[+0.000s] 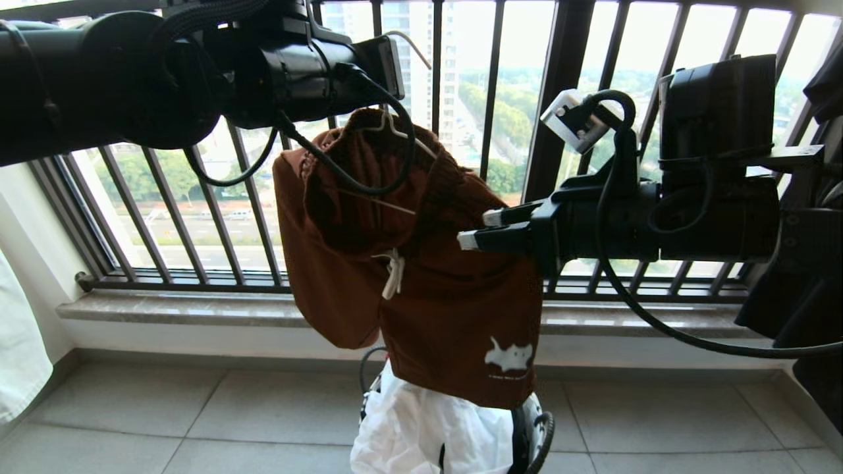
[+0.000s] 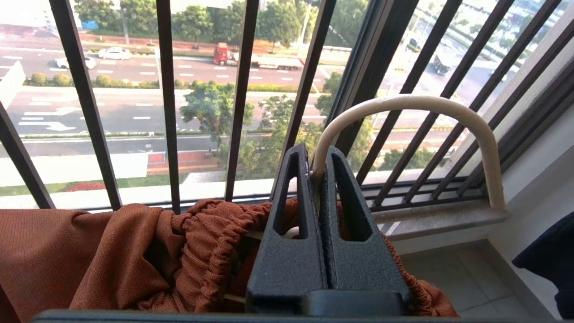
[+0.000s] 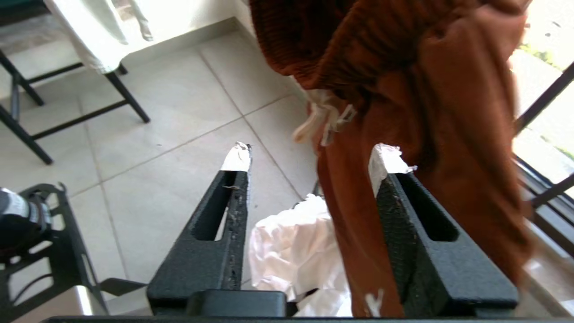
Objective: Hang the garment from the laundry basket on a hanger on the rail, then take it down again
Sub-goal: Hang the clothes on the clothes rack
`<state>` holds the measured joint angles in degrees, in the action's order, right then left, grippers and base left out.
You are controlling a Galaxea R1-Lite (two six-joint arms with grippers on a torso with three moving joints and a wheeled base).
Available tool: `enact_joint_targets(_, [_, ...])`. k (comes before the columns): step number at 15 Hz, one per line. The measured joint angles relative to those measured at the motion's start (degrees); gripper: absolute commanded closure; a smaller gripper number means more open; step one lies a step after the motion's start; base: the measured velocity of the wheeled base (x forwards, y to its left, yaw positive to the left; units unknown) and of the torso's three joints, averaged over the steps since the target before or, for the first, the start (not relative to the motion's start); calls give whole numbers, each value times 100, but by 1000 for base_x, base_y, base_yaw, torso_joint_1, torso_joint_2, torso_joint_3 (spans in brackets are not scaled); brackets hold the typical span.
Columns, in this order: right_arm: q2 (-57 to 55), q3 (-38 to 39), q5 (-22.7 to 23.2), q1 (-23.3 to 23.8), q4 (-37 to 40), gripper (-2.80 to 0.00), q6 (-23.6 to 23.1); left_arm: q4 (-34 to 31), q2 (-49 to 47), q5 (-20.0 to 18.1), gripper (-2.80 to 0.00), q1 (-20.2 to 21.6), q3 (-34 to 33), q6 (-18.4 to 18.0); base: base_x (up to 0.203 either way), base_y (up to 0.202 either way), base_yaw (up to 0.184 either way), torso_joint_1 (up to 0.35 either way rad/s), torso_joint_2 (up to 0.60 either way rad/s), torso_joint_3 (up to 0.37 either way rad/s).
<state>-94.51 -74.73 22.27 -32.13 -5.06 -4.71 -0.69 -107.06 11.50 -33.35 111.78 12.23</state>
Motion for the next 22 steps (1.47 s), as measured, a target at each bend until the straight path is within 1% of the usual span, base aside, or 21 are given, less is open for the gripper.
enact_joint_targets(1, [2,-21,-11,-116,2,0,176,180,2,40,0,4,-15,23,0,0,0,0,0,0])
enact_joint_targets(3, [-20,-97,-58,-449,0,0,640,229,30,177,0,4,-39,106,0,0,0,0,0,0])
enact_joint_targets(4, [-55,-126,-126,-647,-4,0,856,235,43,289,0,4,-41,263,0,0,0,0,0,0])
enact_joint_targets(5, [-120,-158,-291,-873,-19,0,1015,249,57,403,0,1,-41,448,0,0,0,0,0,0])
enact_joint_targets(7, [-347,-182,-922,-1304,-434,0,1285,248,102,493,0,-17,-39,769,0,0,0,0,0,0])
enact_joint_targets(9, [-655,-189,-1669,-1695,-1184,0,1622,256,187,620,0,-68,-28,981,0,0,0,0,0,0])
enact_joint_targets(11, [-862,-179,-2038,-1947,-1533,0,1740,248,278,714,0,-198,-26,1067,0,0,0,0,0,0])
enact_joint_targets(12, [-925,-176,-2072,-2039,-1552,0,1827,248,317,812,0,-272,-23,1068,0,0,0,0,0,0])
enact_joint_targets(15, [-998,-37,-2079,-2145,-1584,0,1871,301,408,840,0,-327,-14,1158,0,0,0,0,0,0])
enact_joint_targets(16, [-1009,86,-2005,-2147,-1738,0,1794,316,458,816,0,-338,-13,1226,0,0,0,0,0,0])
enact_joint_targets(18, [-1056,338,-1768,-2096,-2281,0,1612,316,558,807,0,-406,-12,1253,0,0,0,0,0,0])
enact_joint_targets(19, [-1115,409,-1740,-2066,-2493,0,1506,311,600,799,0,-424,-12,1257,0,0,0,0,0,0])
enact_joint_targets(21, [-1294,450,-1732,-2020,-2783,0,1458,280,686,796,0,-440,-15,1267,0,0,0,0,0,0])
enact_joint_targets(22, [-1404,450,-1737,-1983,-3045,0,1448,265,724,801,0,-447,-20,1269,0,0,0,0,0,0])
